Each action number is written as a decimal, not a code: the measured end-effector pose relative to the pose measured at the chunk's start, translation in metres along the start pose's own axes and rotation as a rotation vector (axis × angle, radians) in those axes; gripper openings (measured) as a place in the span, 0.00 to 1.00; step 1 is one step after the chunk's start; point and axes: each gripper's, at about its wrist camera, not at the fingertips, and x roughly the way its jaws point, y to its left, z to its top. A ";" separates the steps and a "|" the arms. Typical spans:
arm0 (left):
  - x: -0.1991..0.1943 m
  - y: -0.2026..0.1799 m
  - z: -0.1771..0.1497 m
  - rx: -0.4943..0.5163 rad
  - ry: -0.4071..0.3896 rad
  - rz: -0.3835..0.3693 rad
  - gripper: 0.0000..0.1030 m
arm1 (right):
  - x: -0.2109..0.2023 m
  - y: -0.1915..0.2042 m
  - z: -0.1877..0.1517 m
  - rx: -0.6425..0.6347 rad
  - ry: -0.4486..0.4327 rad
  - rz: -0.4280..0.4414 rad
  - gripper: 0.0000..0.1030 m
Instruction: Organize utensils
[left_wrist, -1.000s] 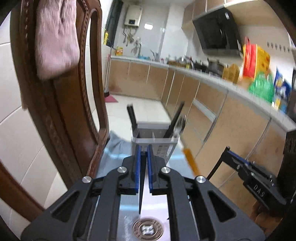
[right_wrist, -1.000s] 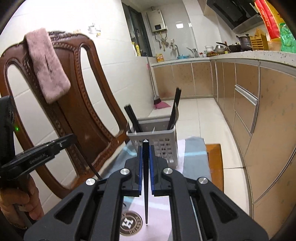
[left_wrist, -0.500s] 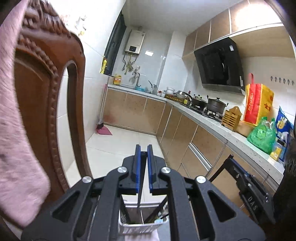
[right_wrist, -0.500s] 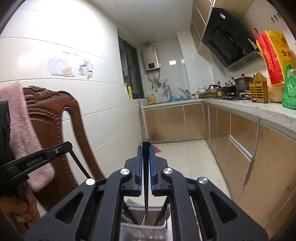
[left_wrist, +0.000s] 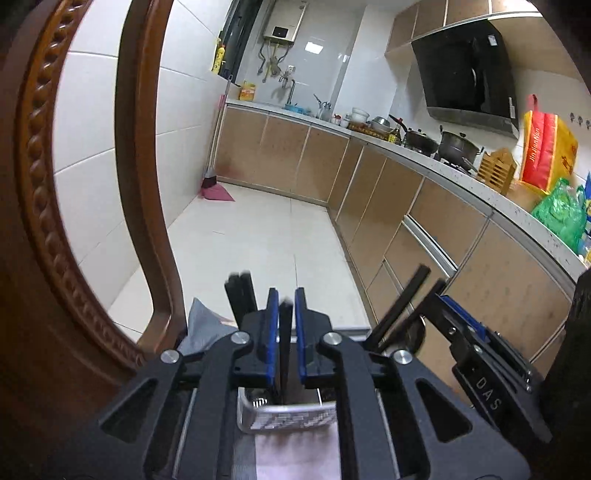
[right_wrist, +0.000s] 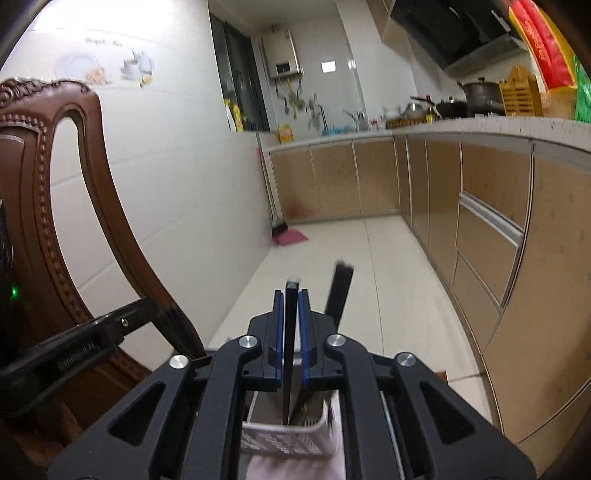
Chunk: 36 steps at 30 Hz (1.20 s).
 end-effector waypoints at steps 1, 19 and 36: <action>-0.006 -0.002 -0.004 0.007 -0.003 -0.004 0.21 | -0.009 -0.003 -0.003 0.024 -0.003 0.001 0.42; -0.131 0.001 -0.174 0.152 0.151 0.171 0.96 | -0.167 0.017 -0.152 -0.031 0.176 -0.128 0.97; -0.129 0.016 -0.176 0.162 0.110 0.191 0.96 | -0.164 0.002 -0.160 -0.049 0.139 -0.167 0.97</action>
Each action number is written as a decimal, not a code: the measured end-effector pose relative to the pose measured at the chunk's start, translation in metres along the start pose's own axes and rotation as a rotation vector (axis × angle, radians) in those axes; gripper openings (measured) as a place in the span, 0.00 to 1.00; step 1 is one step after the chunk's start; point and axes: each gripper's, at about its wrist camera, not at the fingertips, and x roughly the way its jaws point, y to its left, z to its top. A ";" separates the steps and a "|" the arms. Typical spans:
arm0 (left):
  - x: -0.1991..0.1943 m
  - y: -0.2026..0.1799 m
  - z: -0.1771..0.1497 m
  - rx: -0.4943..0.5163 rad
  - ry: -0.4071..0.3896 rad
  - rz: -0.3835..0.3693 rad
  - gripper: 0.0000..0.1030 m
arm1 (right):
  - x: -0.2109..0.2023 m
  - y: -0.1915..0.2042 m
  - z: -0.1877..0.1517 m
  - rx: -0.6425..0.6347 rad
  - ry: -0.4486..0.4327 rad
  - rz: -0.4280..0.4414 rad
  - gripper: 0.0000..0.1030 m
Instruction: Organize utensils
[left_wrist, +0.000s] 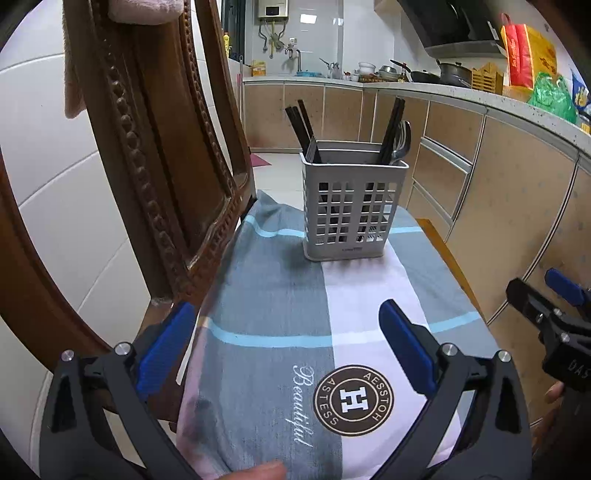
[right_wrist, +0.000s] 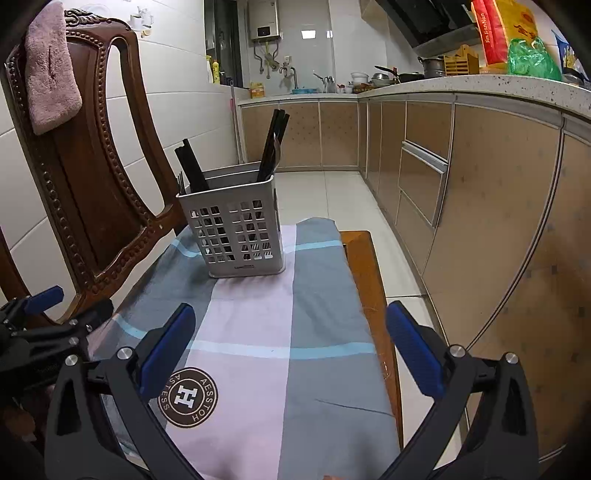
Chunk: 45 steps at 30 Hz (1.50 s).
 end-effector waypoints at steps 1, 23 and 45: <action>0.000 0.000 0.000 -0.002 -0.001 -0.003 0.96 | 0.001 -0.001 -0.001 0.003 0.003 0.002 0.97; -0.001 -0.004 0.003 -0.008 -0.017 -0.031 0.96 | 0.003 -0.003 -0.002 0.007 -0.001 0.006 0.97; -0.004 -0.005 0.004 -0.007 -0.018 -0.042 0.96 | 0.003 -0.003 -0.002 0.007 0.003 0.004 0.97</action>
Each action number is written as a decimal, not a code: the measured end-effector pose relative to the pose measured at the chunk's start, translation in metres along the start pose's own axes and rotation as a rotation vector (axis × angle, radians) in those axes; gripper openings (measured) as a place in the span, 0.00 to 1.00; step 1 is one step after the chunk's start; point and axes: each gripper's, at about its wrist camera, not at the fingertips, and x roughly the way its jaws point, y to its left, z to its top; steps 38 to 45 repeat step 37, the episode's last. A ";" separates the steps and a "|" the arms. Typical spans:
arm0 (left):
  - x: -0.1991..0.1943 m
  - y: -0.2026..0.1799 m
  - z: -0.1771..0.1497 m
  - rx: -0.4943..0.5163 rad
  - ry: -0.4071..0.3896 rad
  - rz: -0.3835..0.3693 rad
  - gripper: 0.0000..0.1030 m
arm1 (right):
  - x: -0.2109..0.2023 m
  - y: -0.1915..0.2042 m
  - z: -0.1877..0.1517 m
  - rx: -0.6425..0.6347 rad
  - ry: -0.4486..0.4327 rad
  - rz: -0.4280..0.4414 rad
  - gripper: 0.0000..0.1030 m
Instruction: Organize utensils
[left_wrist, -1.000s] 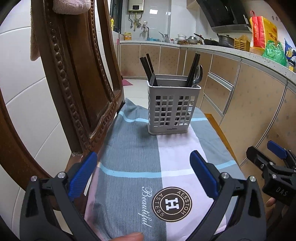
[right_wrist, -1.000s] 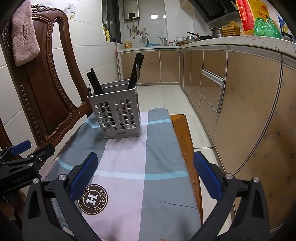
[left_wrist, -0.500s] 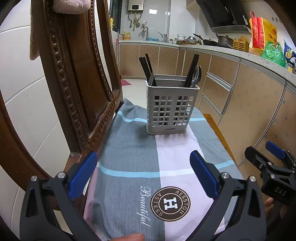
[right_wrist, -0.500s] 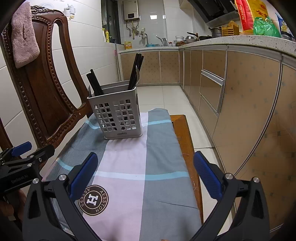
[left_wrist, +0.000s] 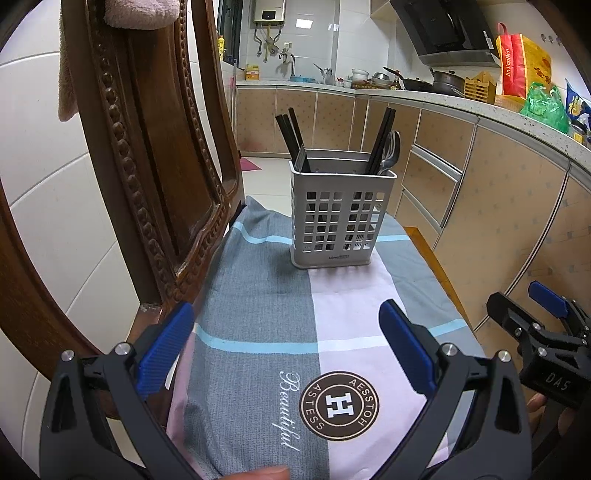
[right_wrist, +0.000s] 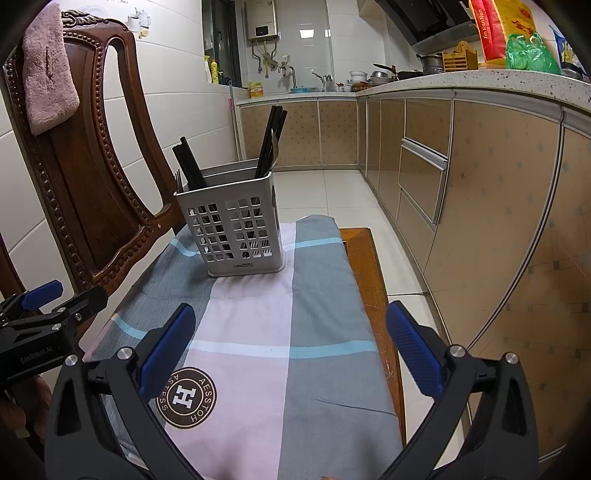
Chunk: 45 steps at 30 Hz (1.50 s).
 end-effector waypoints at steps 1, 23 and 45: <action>0.000 0.000 0.000 0.000 0.000 -0.001 0.96 | 0.000 0.000 0.000 0.001 0.000 0.001 0.97; -0.001 0.002 0.000 -0.003 -0.004 -0.004 0.96 | 0.001 0.002 -0.001 -0.008 0.000 0.005 0.97; -0.003 0.002 0.001 -0.012 -0.005 -0.016 0.96 | 0.002 0.002 -0.002 -0.012 0.004 0.006 0.97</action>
